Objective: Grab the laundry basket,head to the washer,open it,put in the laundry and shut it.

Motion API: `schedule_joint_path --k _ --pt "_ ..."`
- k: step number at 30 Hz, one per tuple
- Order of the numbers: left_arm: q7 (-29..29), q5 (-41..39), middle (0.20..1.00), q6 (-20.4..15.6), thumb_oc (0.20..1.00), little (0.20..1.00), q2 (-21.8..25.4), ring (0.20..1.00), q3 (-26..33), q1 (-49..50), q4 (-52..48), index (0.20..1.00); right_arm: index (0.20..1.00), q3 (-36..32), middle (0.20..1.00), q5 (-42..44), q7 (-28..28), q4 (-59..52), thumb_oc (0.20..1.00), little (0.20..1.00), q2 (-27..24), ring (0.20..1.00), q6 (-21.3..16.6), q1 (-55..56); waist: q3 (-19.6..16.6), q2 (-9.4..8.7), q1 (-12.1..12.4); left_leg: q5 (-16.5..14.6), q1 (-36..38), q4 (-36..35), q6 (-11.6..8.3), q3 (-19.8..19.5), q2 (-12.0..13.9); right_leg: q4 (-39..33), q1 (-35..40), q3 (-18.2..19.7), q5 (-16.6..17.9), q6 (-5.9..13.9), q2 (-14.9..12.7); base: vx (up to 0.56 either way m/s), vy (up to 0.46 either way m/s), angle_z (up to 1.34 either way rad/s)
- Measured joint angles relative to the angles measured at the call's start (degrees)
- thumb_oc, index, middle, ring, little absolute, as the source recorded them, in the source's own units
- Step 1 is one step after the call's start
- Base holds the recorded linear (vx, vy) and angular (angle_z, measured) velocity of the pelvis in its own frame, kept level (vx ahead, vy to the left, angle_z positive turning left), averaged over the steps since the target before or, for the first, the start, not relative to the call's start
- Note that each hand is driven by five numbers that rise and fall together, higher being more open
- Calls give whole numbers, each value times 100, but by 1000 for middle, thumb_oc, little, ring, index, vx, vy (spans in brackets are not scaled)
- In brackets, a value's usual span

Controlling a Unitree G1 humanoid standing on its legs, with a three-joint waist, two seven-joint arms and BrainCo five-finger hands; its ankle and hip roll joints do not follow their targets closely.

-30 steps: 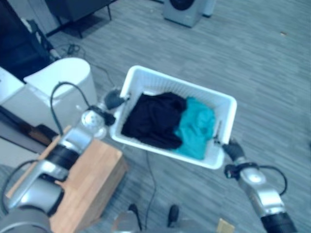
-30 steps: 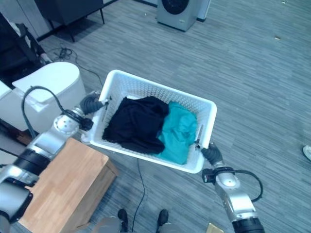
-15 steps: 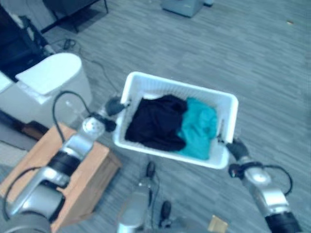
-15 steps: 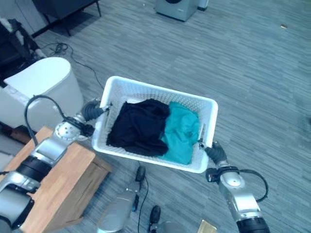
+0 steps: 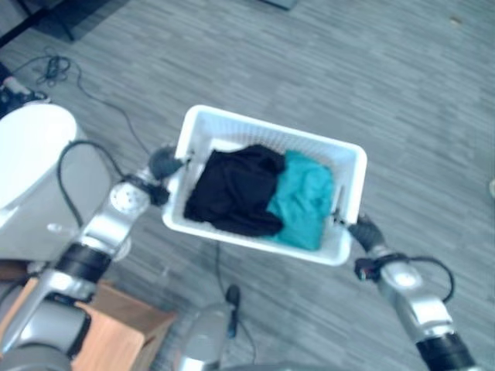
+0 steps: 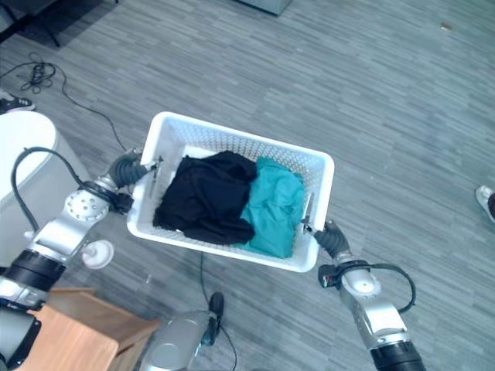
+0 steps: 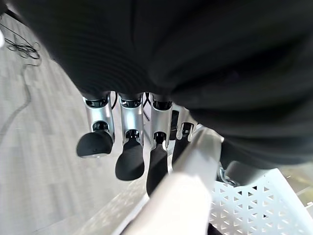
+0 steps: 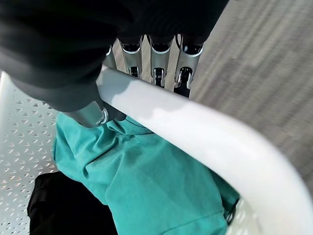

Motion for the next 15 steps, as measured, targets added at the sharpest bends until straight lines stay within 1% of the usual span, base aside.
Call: schedule_joint_path --k 1,2,3,4,5,6,7,8,9,10,11,12,13,14,15 --pt "-4 46 200 6 200 200 5 200 8 -5 -5 200 200 -16 200 -8 24 -2 200 200 26 200 4 13 6 -7 -37 -117 234 -78 86 7 15 920 -393 24 349 229 -59 406 124 7" --pt "-4 63 200 10 200 200 45 200 5 -3 -45 200 200 -29 200 -35 33 2 200 200 39 200 6 -1 3 -2 -59 -229 509 -220 78 -58 25 1665 -725 -112 308 103 -141 315 86 7" --pt "-4 96 200 9 200 200 76 200 8 -8 -109 200 200 -30 200 -61 46 -1 200 200 43 200 5 0 6 3 -113 -291 704 -360 109 -137 47 2033 -1046 -231 119 -142 -182 505 124 -5" --pt "2 105 200 9 200 200 56 200 43 -20 -166 200 200 -67 200 -129 64 -29 200 200 43 200 6 56 6 79 -123 -448 925 -542 199 -364 112 2406 -1486 -324 -45 -330 -150 472 118 -8" --pt "13 113 200 11 200 200 -20 200 44 -69 -160 200 200 -256 200 -187 125 -100 200 200 120 200 4 94 73 227 -147 -582 1255 -818 210 -627 187 2928 -1992 -558 -256 -585 -193 471 72 -1" --pt "32 113 200 13 200 200 -175 200 31 -77 -140 200 200 -408 200 -227 129 -163 200 200 163 200 2 155 112 382 -274 -575 1488 -1013 206 -901 269 3041 -2449 -807 -611 -882 -176 458 9 36" --pt "35 113 200 16 200 200 -265 200 -15 -81 -137 200 200 -495 200 -232 127 -166 200 200 164 200 8 220 182 576 -469 -557 1706 -1147 179 -1102 404 2774 -2714 -1007 -820 -1013 -123 318 -27 71" --pt "30 113 200 15 200 200 -303 200 -71 -82 -134 200 200 -545 200 -232 124 -163 200 200 158 200 15 282 232 690 -684 -518 1887 -1259 101 -1290 495 2368 -2965 -1111 -886 -1044 -56 512 -89 150" --pt "3 115 200 14 200 200 -298 200 -198 -77 -69 200 200 -499 200 -228 126 -140 200 200 161 200 16 446 197 605 -1158 -499 2051 -1061 -466 -1392 481 582 -3266 -857 -595 -1229 -37 564 -103 140" --pt "6 121 200 17 200 200 -343 200 -284 21 -74 200 200 -440 200 -215 124 -140 200 200 140 200 2 637 30 553 -1253 -801 2192 -706 -873 -1131 451 -539 -3309 -690 2 -1462 -33 800 -152 133" --pt "15 156 200 20 200 200 -429 200 -263 119 -69 200 200 -387 200 -209 119 -139 200 200 32 200 -8 718 -246 673 -1286 -998 2315 -915 -712 -1247 539 -789 -3514 -622 74 -1322 25 835 -183 91" --pt "15 169 200 -22 200 200 -617 200 -300 -6 32 200 200 -441 200 -190 117 -12 200 200 -136 200 -55 663 -432 990 -1375 -1360 2646 -1353 -545 -1462 892 -1998 -3614 -13 162 -1093 346 851 -178 102" --pt "34 208 200 -30 200 200 -821 200 -306 -183 459 200 200 -457 200 -163 113 85 200 200 -122 200 -42 485 -444 1019 -1393 -1478 2803 -1297 -828 -1471 996 -2906 -3677 371 289 -833 172 981 -212 132" --pt "41 213 200 3 200 200 -973 200 -345 -311 750 200 200 -502 200 -168 68 93 200 200 -106 200 -30 478 -435 1007 -1470 -1616 2954 -1269 -1053 -1555 1083 -3048 -3604 441 -85 -513 -93 813 -204 95" --pt "115 261 200 30 200 200 -1125 200 -349 -222 878 200 200 -490 200 -172 60 397 200 200 -104 200 95 211 -256 1220 -1464 -1505 3291 -1083 -1352 -1392 1361 -2259 -3629 -310 670 -344 -63 891 -295 85"
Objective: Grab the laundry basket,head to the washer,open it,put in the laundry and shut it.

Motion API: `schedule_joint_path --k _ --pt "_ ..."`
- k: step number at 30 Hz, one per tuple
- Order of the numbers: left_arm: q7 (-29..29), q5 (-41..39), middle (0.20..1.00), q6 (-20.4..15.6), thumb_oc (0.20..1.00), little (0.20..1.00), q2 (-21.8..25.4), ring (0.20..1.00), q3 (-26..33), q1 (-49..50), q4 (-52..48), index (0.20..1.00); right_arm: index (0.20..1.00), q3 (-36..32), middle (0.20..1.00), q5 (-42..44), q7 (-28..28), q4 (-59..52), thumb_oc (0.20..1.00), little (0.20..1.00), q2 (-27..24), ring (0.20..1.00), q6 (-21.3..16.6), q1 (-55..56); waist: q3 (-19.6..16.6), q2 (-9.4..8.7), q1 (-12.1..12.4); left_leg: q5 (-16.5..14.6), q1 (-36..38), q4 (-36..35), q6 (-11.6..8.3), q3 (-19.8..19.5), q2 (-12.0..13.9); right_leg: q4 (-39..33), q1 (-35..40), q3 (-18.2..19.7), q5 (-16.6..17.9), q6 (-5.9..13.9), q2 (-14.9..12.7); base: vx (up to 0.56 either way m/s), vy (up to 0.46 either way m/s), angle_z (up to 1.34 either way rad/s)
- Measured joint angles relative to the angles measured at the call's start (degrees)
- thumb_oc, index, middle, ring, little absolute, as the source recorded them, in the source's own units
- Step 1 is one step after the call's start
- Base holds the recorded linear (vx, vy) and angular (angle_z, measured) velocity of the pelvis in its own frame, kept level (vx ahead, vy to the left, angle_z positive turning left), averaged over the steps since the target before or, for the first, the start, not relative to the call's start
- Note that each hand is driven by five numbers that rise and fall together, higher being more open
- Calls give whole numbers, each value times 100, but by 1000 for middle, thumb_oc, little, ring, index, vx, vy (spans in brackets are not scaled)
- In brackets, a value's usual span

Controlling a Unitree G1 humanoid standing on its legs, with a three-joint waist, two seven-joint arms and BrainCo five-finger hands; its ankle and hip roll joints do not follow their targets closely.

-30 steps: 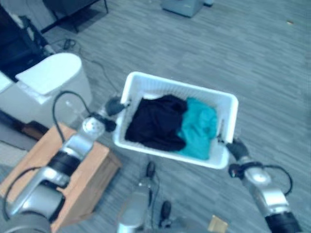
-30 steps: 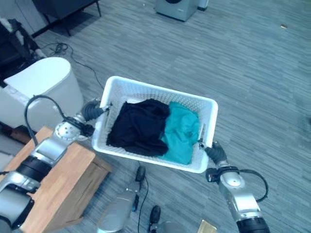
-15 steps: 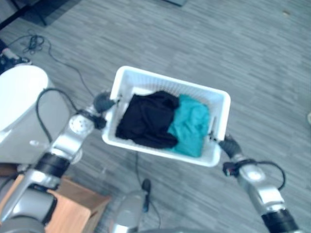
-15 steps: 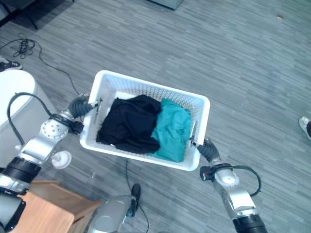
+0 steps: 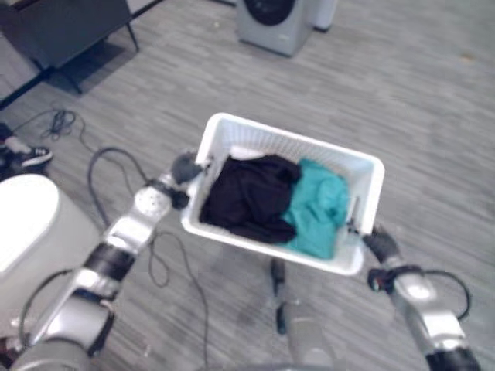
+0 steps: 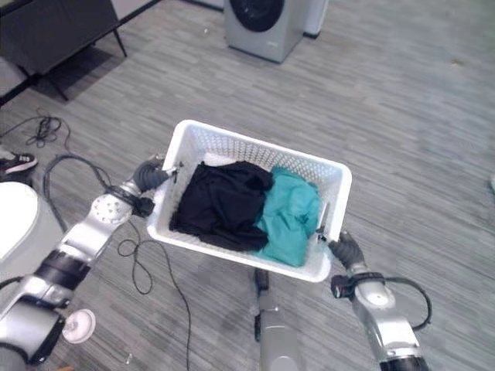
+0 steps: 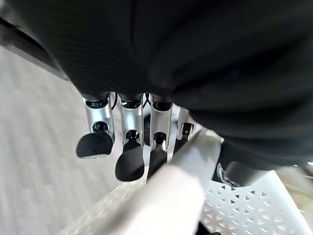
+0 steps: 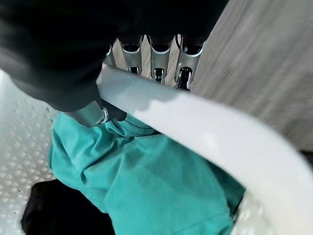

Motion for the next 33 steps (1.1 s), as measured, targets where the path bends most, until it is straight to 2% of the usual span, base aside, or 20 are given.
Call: schedule_joint_path --k 1,2,4,5,6,7,8,9,10,11,14,16,17,18,20,24,26,28,29,33 --pt "-5 62 200 24 200 200 -7 200 -20 163 -67 200 200 14 200 -1 53 125 200 200 -88 200 60 -66 139 -102 -31 616 329 168 -375 -62 89 1130 5 -365 116 -476 -91 932 -381 51" --pt "-8 66 200 33 200 200 -14 200 -42 187 -124 200 200 10 200 1 146 128 200 200 -230 200 72 -48 145 -120 -86 991 468 414 -430 -133 239 1702 93 -526 -73 -742 -81 842 -410 55" --pt "8 73 200 6 200 200 -22 200 49 314 -438 200 200 -178 200 11 186 104 200 200 -179 200 70 -64 107 -152 -60 2591 177 1903 -531 -382 615 2260 729 -584 -1054 -1343 399 737 -608 18" --pt "5 65 200 -73 200 200 31 200 152 412 -605 200 200 -138 200 69 201 23 200 200 -331 200 -75 17 59 -227 -7 3090 -599 3119 -423 -395 605 2224 943 -517 -1396 -1699 646 724 -712 22" --pt "8 65 200 -74 200 200 87 200 50 274 -847 200 200 -274 200 163 186 -111 200 200 -413 200 -150 161 5 -299 -15 4079 -2234 5423 483 -256 752 2121 1063 -414 -1582 -2072 947 482 -495 -12" --pt "-4 54 200 -47 200 200 378 200 -40 452 -1179 200 200 -283 200 211 210 -49 200 200 -447 200 -170 158 8 -670 241 3748 -3998 7824 1243 250 803 1845 1565 -295 -1691 -2304 1125 591 -453 -1" --pt "0 53 200 -20 200 200 420 200 -27 673 -1101 200 200 -125 200 202 171 -57 200 200 -368 200 -185 181 -76 -976 239 3366 -4535 7830 1125 168 555 1496 2058 -239 -1678 -2282 1095 333 -218 -40" --pt "-1 46 200 -2 200 200 401 200 -26 826 -1105 200 200 -130 200 188 157 -189 200 200 -344 200 -186 371 -150 -1139 328 3003 -5055 7766 1384 228 517 1136 2505 -176 -1641 -2225 1085 353 -90 2" --pt "2 -4 200 -23 200 200 357 200 -66 819 -1073 200 200 -190 200 184 81 -359 200 200 -317 200 -183 562 -143 -1271 403 2554 -5539 7235 1109 423 433 806 2862 -180 -1583 -2024 1029 378 41 -18" --pt "12 -56 200 -14 200 200 338 200 -63 830 -983 200 200 -133 200 184 58 -336 200 200 -358 200 -174 521 -7 -1282 536 2367 -5585 5363 1023 786 280 770 3288 -153 -1519 -1750 1030 562 48 -21" --pt "16 -60 200 -74 200 200 228 200 -80 833 -812 200 200 -81 200 179 -8 -297 200 200 -287 200 -166 581 -110 -945 685 2084 -5351 1662 598 1112 -439 594 4076 -53 -1588 -1365 1086 497 46 -42" --pt "17 -57 200 -70 200 200 224 200 -115 813 -690 200 200 27 200 179 -37 -280 200 200 -325 200 -170 582 -158 -809 819 1871 -5037 408 742 1165 -829 284 4675 53 -1670 -1215 1142 487 21 -74" --pt "15 -56 200 -70 200 200 161 200 -214 923 -606 200 200 127 200 181 -59 -259 200 200 -342 200 -167 808 -390 -577 883 886 -4396 -206 1018 814 -1168 277 5313 353 -1720 -1132 1303 661 71 -69" --pt "8 -55 200 -80 200 200 252 200 -265 914 -586 200 200 141 200 180 -60 -200 200 200 -147 200 -165 840 -466 -703 907 1478 -4194 -356 1276 467 -1356 482 5427 487 -1873 -1000 1281 696 94 -38" --pt "51 -53 200 3 200 200 345 200 -269 842 -521 200 200 262 200 170 -146 -75 200 200 43 200 -141 585 -403 -917 828 1875 -4234 -8 1183 497 -1469 468 5197 598 -2353 -973 1025 615 114 -45" --pt "-8 -52 200 23 200 200 412 200 -50 675 -618 200 200 367 200 183 -36 -84 200 200 119 200 -39 527 -328 -1137 1013 2418 -3868 709 1127 830 -1457 944 5173 862 -1635 -914 814 408 96 -30" --pt "-2 -49 200 -16 200 200 591 200 57 633 -673 200 200 348 200 174 -47 -127 200 200 278 200 -88 368 -311 -1361 1018 2146 -3774 928 1169 913 -1536 1187 5124 831 -1028 -818 686 446 183 -14" --pt "0 -48 200 1 200 200 814 200 69 631 -673 200 200 359 200 41 -24 -110 200 200 424 200 -65 195 -291 -1377 1016 1978 -3421 753 1265 929 -1550 2861 4318 697 -389 -14 473 414 204 -31" --pt "0 -48 200 5 200 200 885 200 69 631 -672 200 200 359 200 -14 6 -110 200 200 482 200 -37 130 -270 -1355 1043 1955 -3238 659 1297 933 -1589 3617 3920 643 -369 82 358 358 183 -28" --pt "14 -52 200 0 200 200 888 200 247 590 -769 200 200 350 200 -133 29 -114 200 200 566 200 3 7 65 -842 1020 1574 -2158 306 1414 916 -1500 5731 2153 -51 -795 -203 -434 358 116 -19"
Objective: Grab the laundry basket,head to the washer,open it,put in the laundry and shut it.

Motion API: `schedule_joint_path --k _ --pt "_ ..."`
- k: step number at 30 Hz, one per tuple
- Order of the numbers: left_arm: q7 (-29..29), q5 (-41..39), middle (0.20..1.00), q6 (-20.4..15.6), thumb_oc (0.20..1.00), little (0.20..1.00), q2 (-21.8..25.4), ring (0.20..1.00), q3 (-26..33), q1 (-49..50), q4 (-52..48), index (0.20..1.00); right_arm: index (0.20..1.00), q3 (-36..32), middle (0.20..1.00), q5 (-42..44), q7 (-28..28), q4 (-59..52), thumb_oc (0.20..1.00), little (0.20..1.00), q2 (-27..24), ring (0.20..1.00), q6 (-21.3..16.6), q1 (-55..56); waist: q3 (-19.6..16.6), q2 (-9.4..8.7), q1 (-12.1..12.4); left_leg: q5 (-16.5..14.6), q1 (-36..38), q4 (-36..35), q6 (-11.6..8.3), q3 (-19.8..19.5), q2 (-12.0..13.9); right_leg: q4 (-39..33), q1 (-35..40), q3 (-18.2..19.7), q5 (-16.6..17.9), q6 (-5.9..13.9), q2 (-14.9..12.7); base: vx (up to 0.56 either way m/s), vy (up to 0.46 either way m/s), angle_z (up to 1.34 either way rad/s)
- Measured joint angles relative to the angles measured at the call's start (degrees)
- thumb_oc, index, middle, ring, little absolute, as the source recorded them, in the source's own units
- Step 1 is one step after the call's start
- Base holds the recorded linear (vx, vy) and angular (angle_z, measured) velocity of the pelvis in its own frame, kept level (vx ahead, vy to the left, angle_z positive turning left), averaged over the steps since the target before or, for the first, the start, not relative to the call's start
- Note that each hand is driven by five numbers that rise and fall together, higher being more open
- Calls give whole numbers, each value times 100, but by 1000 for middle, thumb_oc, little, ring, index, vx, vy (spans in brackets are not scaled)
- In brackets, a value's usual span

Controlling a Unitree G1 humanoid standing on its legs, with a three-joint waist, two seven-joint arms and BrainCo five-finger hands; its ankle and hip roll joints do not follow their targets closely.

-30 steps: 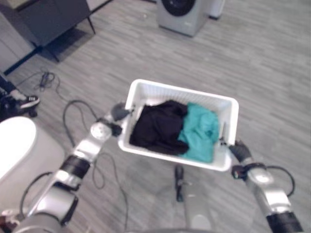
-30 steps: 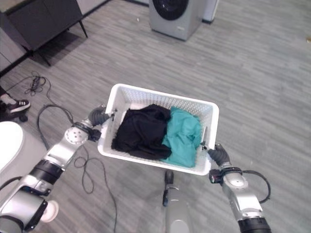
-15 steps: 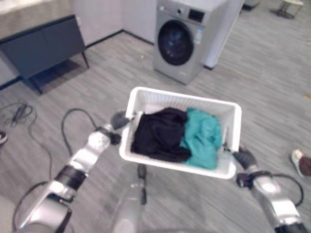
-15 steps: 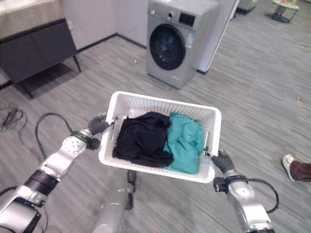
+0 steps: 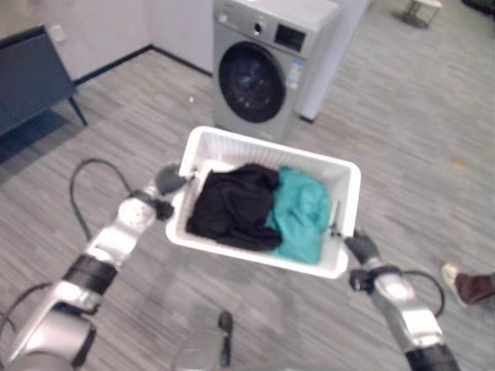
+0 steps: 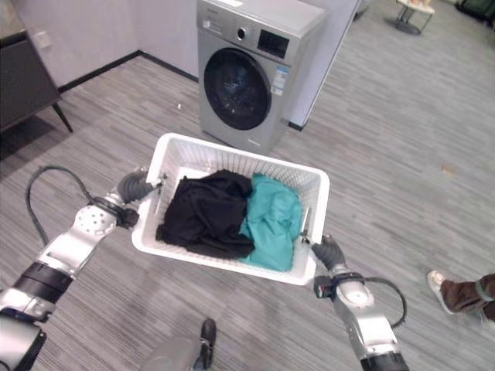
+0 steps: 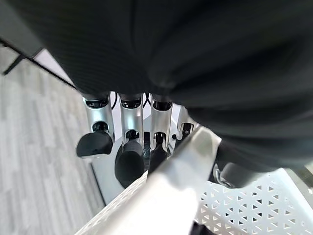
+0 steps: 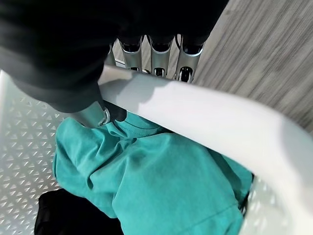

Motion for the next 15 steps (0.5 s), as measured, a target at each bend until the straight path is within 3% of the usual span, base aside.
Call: schedule_joint_path --k 1,3,4,5,6,8,11,12,13,14,15 --pt "-1 -3 200 -2 200 200 -7 200 60 1 -61 200 200 29 200 -28 34 0 200 200 -1 200 -1 9 64 151 -56 -59 367 -249 -13 -95 25 -334 -592 -237 -482 -276 -160 384 24 -5" --pt "-10 -2 200 -21 200 200 11 200 97 10 -136 200 200 31 200 -35 45 3 200 200 -2 200 -3 11 105 226 -230 -64 613 -451 -69 -297 32 -1529 -1089 -287 -620 -345 -87 396 -76 62" --pt "-24 -1 200 -22 200 200 -6 200 94 65 -143 200 200 36 200 -36 49 10 200 200 -23 200 -4 32 103 204 -401 -163 782 -497 -200 -505 7 -2446 -1376 -177 -552 -358 41 539 -175 86" --pt "-24 -1 200 -24 200 200 -15 200 104 109 -133 200 200 32 200 -37 48 16 200 200 -27 200 -6 34 110 211 -414 -261 855 -499 -250 -595 9 -2871 -1510 -157 -504 -408 117 408 -137 81" --pt "-25 0 200 -23 200 200 -9 200 130 186 -115 200 200 39 200 -36 62 10 200 200 -26 200 -8 46 73 170 -435 -396 930 -496 -336 -745 4 -4110 -1495 2 -283 -436 282 308 -94 55" --pt "-25 0 200 -17 200 200 -12 200 136 225 -107 200 200 39 200 -37 91 44 200 200 -12 200 0 27 71 148 -444 -571 1108 -505 -348 -841 -6 -5401 -1532 255 227 -501 428 404 -133 63" --pt "-3 15 200 -11 200 200 -323 200 215 279 27 200 200 2 200 -39 101 172 200 200 -28 200 5 20 70 393 -483 -947 1505 -517 -508 -1106 192 -6125 -1570 239 800 -545 531 419 -167 58" --pt "-10 89 200 -7 200 200 -404 200 194 282 203 200 200 45 200 -39 149 274 200 200 -13 200 26 41 62 408 -493 -1061 1863 -482 -708 -1141 293 -6285 -1437 261 995 -728 568 384 -169 61" --pt "-21 118 200 8 200 200 -415 200 156 280 257 200 200 53 200 -39 169 274 200 200 -16 200 42 98 42 367 -544 -1127 2045 -457 -822 -1184 326 -6263 -1224 263 968 -750 564 475 -235 83" --pt "-45 135 200 16 200 200 -445 200 103 283 245 200 200 46 200 -37 182 280 200 200 -36 200 45 193 -29 270 -621 -1255 2291 -319 -1035 -1327 290 -6124 -964 338 1339 -861 511 323 -163 69" --pt "-29 175 200 -11 200 200 -544 200 112 302 224 200 200 -3 200 -37 158 302 200 200 -71 200 44 163 -53 316 -588 -1324 2324 98 -1150 -1289 365 -5853 -922 457 1755 -938 611 464 -303 39"
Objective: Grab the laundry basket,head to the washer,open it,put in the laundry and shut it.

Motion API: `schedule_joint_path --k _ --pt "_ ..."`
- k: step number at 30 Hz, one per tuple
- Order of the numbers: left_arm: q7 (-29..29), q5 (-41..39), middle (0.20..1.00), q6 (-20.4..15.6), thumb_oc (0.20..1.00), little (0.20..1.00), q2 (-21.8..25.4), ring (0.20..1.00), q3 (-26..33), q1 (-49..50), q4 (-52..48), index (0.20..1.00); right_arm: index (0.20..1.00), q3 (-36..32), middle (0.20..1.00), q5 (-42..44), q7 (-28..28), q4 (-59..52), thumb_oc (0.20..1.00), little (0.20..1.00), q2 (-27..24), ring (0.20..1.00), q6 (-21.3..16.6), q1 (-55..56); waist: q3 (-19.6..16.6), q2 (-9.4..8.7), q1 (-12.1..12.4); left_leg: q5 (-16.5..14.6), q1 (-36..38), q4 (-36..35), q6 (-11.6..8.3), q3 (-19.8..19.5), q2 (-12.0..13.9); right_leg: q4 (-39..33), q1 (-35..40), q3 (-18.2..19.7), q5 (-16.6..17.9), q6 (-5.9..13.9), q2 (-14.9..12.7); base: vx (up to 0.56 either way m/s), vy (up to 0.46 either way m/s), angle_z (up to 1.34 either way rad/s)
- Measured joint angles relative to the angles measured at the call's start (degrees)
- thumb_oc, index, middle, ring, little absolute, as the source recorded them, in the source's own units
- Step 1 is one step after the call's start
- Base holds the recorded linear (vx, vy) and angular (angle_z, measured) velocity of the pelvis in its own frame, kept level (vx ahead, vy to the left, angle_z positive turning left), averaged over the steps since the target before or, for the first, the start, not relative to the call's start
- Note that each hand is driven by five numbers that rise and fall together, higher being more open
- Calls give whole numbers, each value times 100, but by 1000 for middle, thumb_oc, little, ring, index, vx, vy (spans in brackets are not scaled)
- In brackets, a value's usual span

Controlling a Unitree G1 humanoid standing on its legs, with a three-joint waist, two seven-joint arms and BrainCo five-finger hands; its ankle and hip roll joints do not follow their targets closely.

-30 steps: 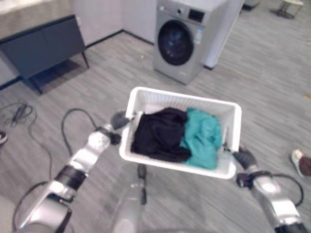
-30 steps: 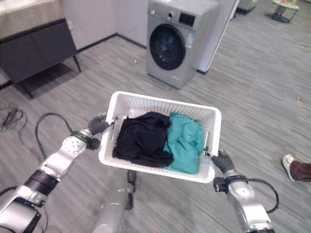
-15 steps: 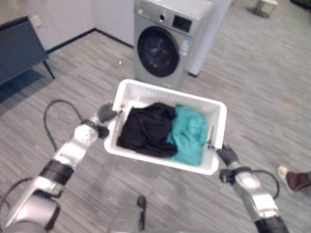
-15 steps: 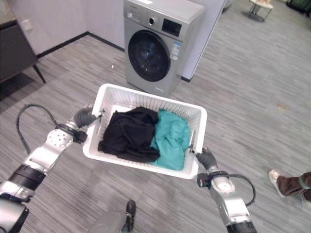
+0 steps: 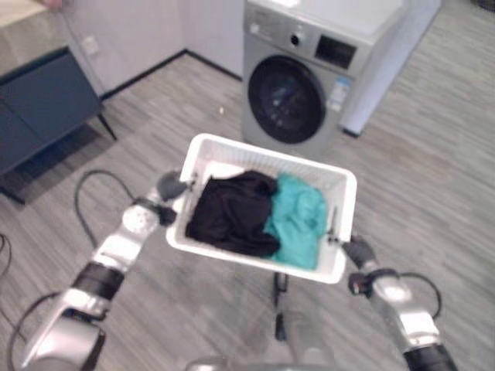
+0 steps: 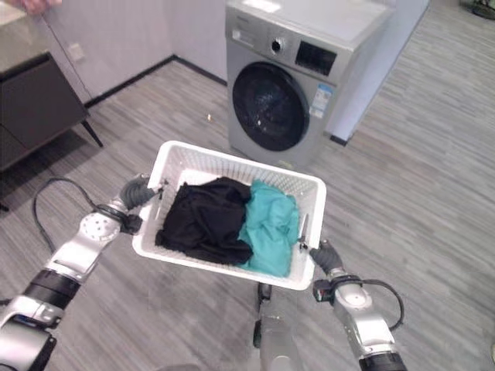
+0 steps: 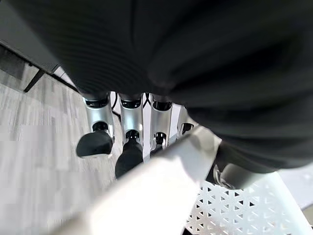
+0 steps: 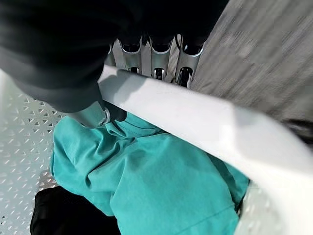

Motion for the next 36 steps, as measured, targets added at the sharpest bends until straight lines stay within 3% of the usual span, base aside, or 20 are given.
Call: schedule_joint_path --k 1,3,4,5,6,7,8,9,11,12,15,17,18,20,22,24,26,28,33,36 --pt "30 32 200 -11 200 200 -95 200 48 67 5 200 200 -21 200 0 -15 41 200 200 -56 200 0 -68 -84 164 66 83 -128 372 -160 5 258 184 70 -45 -268 -198 190 363 -315 10" --pt "22 47 200 -17 200 200 -122 200 50 29 -36 200 200 -26 200 30 34 24 200 200 -267 200 -3 -115 -135 231 14 330 -294 887 -391 -8 535 339 265 -234 -606 -358 357 356 -420 29" --pt "21 46 200 -13 200 200 -123 200 120 53 -120 200 200 -32 200 145 42 -5 200 200 -413 200 -27 -192 -137 150 16 1228 -972 2632 -343 167 673 456 578 -440 -877 -655 588 264 -419 26" --pt "23 46 200 -7 200 200 -108 200 134 60 -169 200 200 -32 200 145 33 -98 200 200 -437 200 -26 -184 -143 56 62 1964 -1497 3523 -132 243 715 375 763 -380 -952 -715 611 138 -270 25" --pt "23 43 200 -9 200 200 -40 200 163 59 -259 200 200 -36 200 149 -1 -131 200 200 -429 200 -46 -206 -138 -92 68 2050 -2075 4356 149 236 750 222 990 -341 -1111 -739 613 83 -165 19" --pt "27 40 200 -20 200 200 16 200 174 48 -363 200 200 -45 200 181 -32 -131 200 200 -406 200 -79 -236 -81 -241 63 1647 -2501 4832 390 264 804 109 1203 -330 -1119 -684 623 169 -132 8" --pt "32 37 200 -22 200 200 135 200 201 99 -457 200 200 -43 200 184 -65 -121 200 200 -327 200 -79 -310 -8 -388 136 1335 -2822 4921 385 296 872 24 1433 -211 -1125 -692 637 162 -134 -3" --pt "28 25 200 -11 200 200 208 200 168 72 -441 200 200 -36 200 184 -93 -140 200 200 -294 200 -120 -287 -24 -535 196 1110 -3285 4774 378 284 931 -50 1600 -151 -1359 -906 617 113 -59 17" --pt "48 -9 200 -19 200 200 199 200 120 -44 -532 200 200 -70 200 195 -161 -166 200 200 -290 200 -152 -257 69 -705 201 985 -4004 3809 460 327 1122 -80 1770 -181 -1422 -634 551 108 64 7" --pt "41 -29 200 13 200 200 329 200 62 2 -495 200 200 -52 200 192 -138 -80 200 200 -196 200 -163 -336 63 -672 302 988 -4231 3283 264 175 1183 -106 1968 -100 -1511 -504 584 311 165 -36" --pt "79 -92 200 -97 200 200 289 200 -151 -208 -163 200 200 22 200 189 -226 -11 200 200 -233 200 -168 -300 121 -330 399 1414 -4133 -91 -441 -102 1076 -237 2312 83 -1921 -263 604 217 131 -38" --pt "77 -109 200 -8 200 200 293 200 -211 -154 -27 200 200 143 200 186 -220 14 200 200 -247 200 -129 -278 166 -89 494 1558 -3992 62 -151 -299 864 -233 2611 308 -2082 -53 587 240 175 -87" --pt "77 -120 200 -1 200 200 318 200 -242 -134 29 200 200 218 200 186 -216 4 200 200 -246 200 -104 -228 149 -21 504 1852 -3705 70 -80 -350 750 -181 2787 368 -2231 107 567 245 192 -88" --pt "77 -123 200 11 200 200 347 200 -310 -167 19 200 200 229 200 188 -227 -60 200 200 -178 200 -41 -86 148 -244 462 2145 -3517 237 -14 -20 509 89 2881 266 -2532 335 231 231 215 -44" --pt "72 -123 200 18 200 200 360 200 -328 -186 21 200 200 218 200 188 -241 -66 200 200 -154 200 -39 -106 127 -335 431 2042 -3367 205 137 122 350 221 2900 191 -2491 334 -21 241 243 -34" --pt "54 -134 200 17 200 200 442 200 -329 -307 18 200 200 190 200 188 -230 -71 200 200 -132 200 -40 -197 126 -348 416 1878 -2879 -17 489 465 122 616 2914 206 -2450 497 -412 205 254 -53" --pt "45 -184 200 16 200 200 543 200 -333 -518 24 200 200 194 200 188 -227 -75 200 200 -23 200 -40 -281 136 -322 421 1746 -2515 -152 682 655 65 715 2850 250 -2458 546 -501 155 228 -45" --pt "37 -217 200 -18 200 200 826 200 -317 -707 4 200 200 217 200 182 -222 -126 200 200 97 200 -44 -464 107 -274 438 1588 -2157 -380 662 1093 39 1181 2239 428 -2347 651 -609 135 169 -74" --pt "32 -301 200 -23 200 200 951 200 -297 -756 -114 200 200 216 200 169 -208 -135 200 200 61 200 -44 -568 14 -162 441 1417 -1861 -431 696 1410 54 1938 1355 331 -2234 701 -640 73 53 -39" --pt "34 -323 200 -25 200 200 946 200 -294 -747 -112 200 200 210 200 126 -152 -66 200 200 16 200 -42 -670 -6 -138 406 1304 -1753 -506 668 1523 132 1388 932 187 -2006 770 -829 11 -63 -29"
